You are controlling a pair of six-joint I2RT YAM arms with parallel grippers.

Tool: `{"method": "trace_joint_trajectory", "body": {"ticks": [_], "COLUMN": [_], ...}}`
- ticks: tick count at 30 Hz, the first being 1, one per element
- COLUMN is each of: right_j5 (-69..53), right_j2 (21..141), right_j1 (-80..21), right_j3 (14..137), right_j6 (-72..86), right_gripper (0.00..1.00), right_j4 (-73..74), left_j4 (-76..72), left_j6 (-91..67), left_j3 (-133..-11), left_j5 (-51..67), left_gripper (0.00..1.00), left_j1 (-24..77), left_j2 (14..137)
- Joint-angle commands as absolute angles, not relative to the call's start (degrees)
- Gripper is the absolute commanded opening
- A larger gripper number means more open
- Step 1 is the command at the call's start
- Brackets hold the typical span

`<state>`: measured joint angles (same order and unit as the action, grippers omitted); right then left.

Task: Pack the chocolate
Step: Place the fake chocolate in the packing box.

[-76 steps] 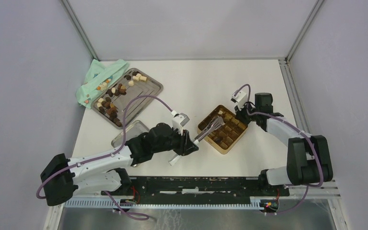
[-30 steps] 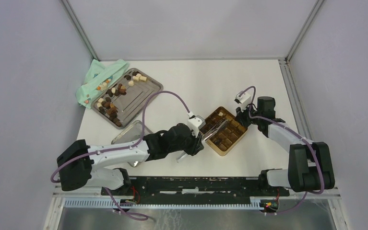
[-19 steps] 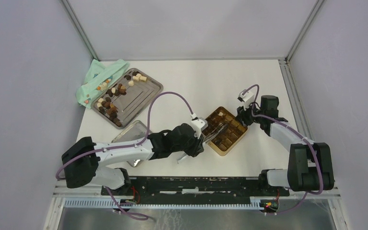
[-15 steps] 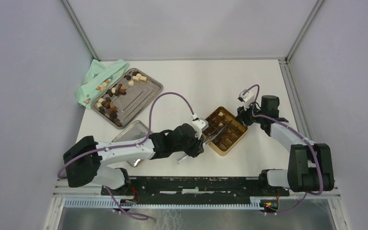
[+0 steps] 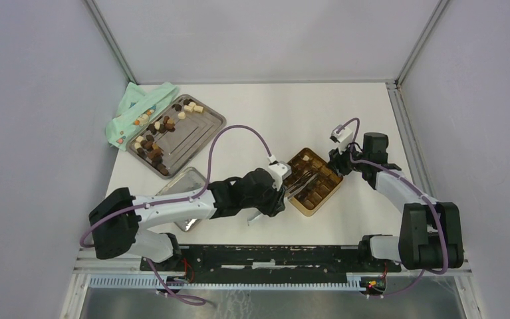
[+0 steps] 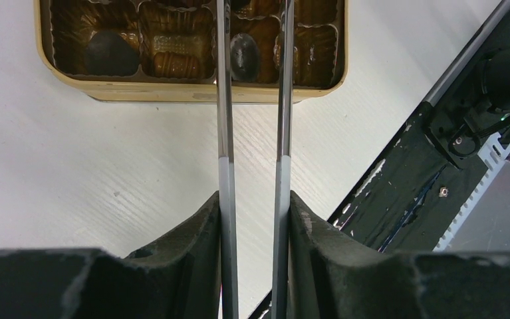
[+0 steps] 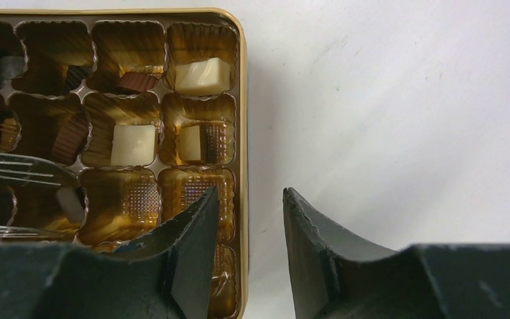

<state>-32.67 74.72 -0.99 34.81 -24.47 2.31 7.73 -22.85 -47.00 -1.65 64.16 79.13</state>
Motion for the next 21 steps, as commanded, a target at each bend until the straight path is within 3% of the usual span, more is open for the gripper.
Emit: {"method": "trace_joint_trajectory", "body": {"ticks": [1,8,14,21], "right_j5": [-34.2,-35.5,-37.2,-40.6], "right_j2": [72.7,70.4,65.6,60.8], "right_j1": [-0.7,-0.7,-0.3,-0.3], "right_j3": [36.9,37.8,38.5,38.1], "right_j6": [-25.8,-29.4,-36.1,-38.3], "right_gripper": [0.46,0.47,0.55,0.57], "right_j4": [2.4,5.1,10.3,12.5], "left_j4": [6.5,7.0,22.5,35.5], "left_j6": [-25.3,-26.6,-26.2,-26.1], "left_j3": [-50.1,-49.8,-54.2,-52.3], "left_j5": [-2.8,-6.8,-13.7,-13.2], "left_gripper": [0.42,0.35,0.34,0.34], "left_j1": [64.4,64.4,62.1,42.7], "left_j2": [78.9,72.1,65.2,52.2]}}
